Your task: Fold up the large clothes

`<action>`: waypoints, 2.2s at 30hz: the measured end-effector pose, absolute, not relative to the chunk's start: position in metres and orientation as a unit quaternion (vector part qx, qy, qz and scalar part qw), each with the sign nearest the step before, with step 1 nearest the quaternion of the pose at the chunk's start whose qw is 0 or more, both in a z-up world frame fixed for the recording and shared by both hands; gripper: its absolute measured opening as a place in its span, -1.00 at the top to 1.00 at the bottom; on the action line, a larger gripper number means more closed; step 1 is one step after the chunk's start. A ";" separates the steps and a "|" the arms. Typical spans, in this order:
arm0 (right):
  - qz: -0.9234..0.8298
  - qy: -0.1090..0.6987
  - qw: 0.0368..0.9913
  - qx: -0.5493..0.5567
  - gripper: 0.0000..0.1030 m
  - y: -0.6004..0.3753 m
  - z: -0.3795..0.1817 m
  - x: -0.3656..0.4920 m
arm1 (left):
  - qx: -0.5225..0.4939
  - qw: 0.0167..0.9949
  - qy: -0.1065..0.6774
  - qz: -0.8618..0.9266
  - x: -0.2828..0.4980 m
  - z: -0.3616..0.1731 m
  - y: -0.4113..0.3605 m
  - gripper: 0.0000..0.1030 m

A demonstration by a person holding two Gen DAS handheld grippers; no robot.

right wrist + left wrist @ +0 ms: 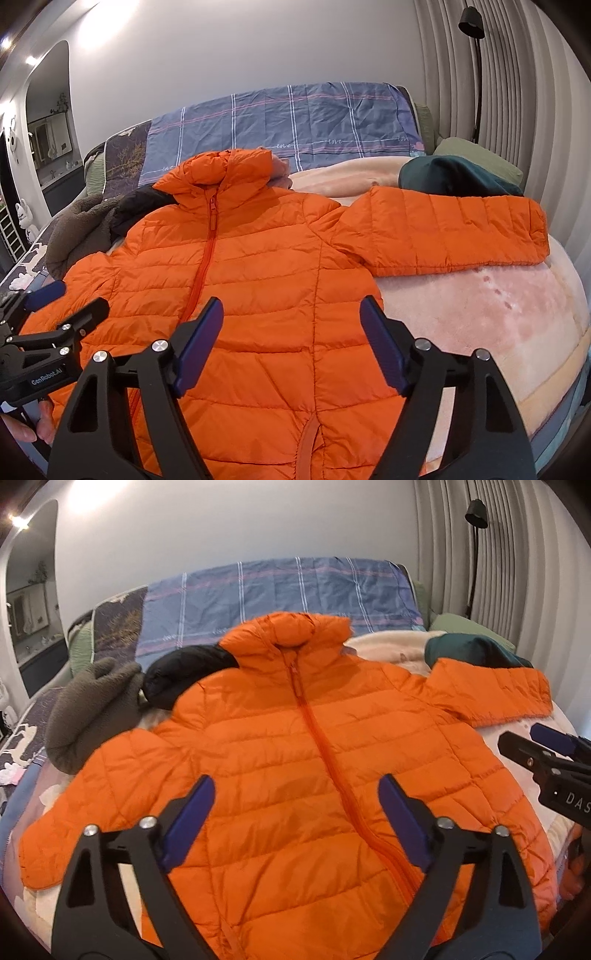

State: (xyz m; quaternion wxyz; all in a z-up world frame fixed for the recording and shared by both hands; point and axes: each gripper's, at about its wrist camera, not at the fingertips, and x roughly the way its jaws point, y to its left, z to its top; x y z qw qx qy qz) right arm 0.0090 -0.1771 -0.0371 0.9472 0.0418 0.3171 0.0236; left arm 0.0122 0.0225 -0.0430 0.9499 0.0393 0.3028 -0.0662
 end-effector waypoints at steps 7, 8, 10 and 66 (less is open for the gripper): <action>0.028 0.318 0.947 0.039 -0.43 -0.177 -0.039 0.010 | 0.035 0.947 0.310 -0.073 0.013 -0.046 0.023 -0.56; 0.029 0.319 0.946 0.039 -0.41 -0.177 -0.039 0.010 | 0.034 0.947 0.312 -0.074 0.014 -0.046 0.023 -0.53; 0.030 0.320 0.946 0.038 -0.40 -0.177 -0.040 0.011 | 0.033 0.946 0.314 -0.073 0.015 -0.046 0.023 -0.51; 0.274 0.443 0.851 0.069 0.65 -0.192 -0.034 0.229 | -0.020 0.908 0.339 -0.245 0.202 -0.015 0.109 0.13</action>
